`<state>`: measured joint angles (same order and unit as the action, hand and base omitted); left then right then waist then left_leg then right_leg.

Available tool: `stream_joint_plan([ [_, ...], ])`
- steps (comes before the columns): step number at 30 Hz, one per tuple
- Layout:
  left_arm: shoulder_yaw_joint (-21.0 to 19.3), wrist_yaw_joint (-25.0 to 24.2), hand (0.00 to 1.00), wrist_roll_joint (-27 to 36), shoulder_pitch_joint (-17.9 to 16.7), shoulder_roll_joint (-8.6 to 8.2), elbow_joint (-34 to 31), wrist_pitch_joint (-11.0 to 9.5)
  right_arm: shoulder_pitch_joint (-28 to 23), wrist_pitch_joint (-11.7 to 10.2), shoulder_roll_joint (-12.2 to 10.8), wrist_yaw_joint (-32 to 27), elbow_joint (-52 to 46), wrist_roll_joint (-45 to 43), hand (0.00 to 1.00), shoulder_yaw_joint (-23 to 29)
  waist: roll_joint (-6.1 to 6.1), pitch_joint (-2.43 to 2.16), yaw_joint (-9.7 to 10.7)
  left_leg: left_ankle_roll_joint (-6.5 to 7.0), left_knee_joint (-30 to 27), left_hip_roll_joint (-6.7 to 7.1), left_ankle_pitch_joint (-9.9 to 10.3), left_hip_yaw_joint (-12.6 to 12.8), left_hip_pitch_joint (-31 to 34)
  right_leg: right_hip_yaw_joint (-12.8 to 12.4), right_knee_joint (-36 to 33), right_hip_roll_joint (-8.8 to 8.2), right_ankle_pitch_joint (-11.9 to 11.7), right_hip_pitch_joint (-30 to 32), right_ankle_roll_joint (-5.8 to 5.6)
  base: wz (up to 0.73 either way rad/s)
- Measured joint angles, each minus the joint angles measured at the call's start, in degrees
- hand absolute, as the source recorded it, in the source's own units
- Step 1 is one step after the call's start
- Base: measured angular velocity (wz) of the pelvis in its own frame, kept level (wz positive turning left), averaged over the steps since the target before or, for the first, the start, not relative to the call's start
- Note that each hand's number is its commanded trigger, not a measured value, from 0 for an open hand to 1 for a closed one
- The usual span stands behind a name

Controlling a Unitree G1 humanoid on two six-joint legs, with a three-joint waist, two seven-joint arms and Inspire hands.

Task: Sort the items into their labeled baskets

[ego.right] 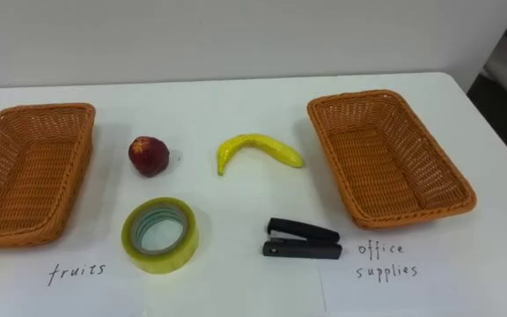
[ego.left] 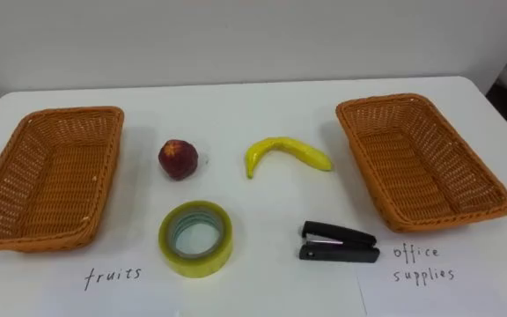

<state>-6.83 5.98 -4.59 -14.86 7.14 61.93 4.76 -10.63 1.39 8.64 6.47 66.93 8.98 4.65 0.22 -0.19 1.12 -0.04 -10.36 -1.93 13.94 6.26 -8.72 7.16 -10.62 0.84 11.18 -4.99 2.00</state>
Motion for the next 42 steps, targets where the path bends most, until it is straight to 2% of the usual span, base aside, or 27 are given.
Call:
stream_joint_plan([
  [15, 0.0, 0.0, 0.00, 0.0, -0.2, 0.05, 0.0, 0.2, -0.1, 0.1, 0.0, 0.0, 0.4, 1.9, 0.00, -0.1, -0.06, 0.07, -0.1, -0.05, 0.1, -0.13, 0.1, -0.1, 0.2, -0.3, 0.0, 0.14, -0.2, 0.0, 0.00, 0.00],
  [19, 0.0, -0.2, 0.00, 0.0, -0.2, 0.02, 0.0, 0.3, -0.1, 1.0, 0.0, -0.1, 0.8, 4.4, 0.00, -0.1, -0.06, 0.07, -0.1, -0.20, 0.5, -0.39, 0.1, 0.5, 0.0, -0.7, 0.0, 0.40, -0.3, 0.1, 0.16, -0.05],
  [26, 0.0, -0.4, 0.00, 0.6, -0.3, 0.17, 0.0, 1.6, -0.8, 1.4, -0.2, -3.2, 2.4, 7.1, 0.00, 0.2, -0.17, 0.06, 0.3, -0.20, 0.6, -0.24, 0.1, 1.0, -0.1, -1.2, 0.1, 0.30, -0.3, 0.2, 0.06, -0.03],
  [34, -4.4, 0.1, 0.00, 0.4, -0.4, 0.50, -0.1, 2.9, -3.5, 3.2, 0.0, -8.4, 2.3, 9.2, 0.00, 4.5, -0.72, 0.07, 0.5, -0.20, 1.0, -0.33, 0.1, 1.4, -0.8, -1.6, -0.1, 0.38, -0.1, 0.0, 0.02, -0.02],
  [42, -8.9, 0.1, 0.00, 0.4, -0.8, 1.31, -0.3, 2.9, -5.4, 4.2, 0.3, -12.4, 2.2, 10.6, 0.00, 13.5, -1.43, 0.05, 2.4, -0.19, 2.0, -0.35, 0.2, 1.7, -1.0, -1.9, -0.3, 0.51, 0.0, 0.2, 0.01, 0.00],
])
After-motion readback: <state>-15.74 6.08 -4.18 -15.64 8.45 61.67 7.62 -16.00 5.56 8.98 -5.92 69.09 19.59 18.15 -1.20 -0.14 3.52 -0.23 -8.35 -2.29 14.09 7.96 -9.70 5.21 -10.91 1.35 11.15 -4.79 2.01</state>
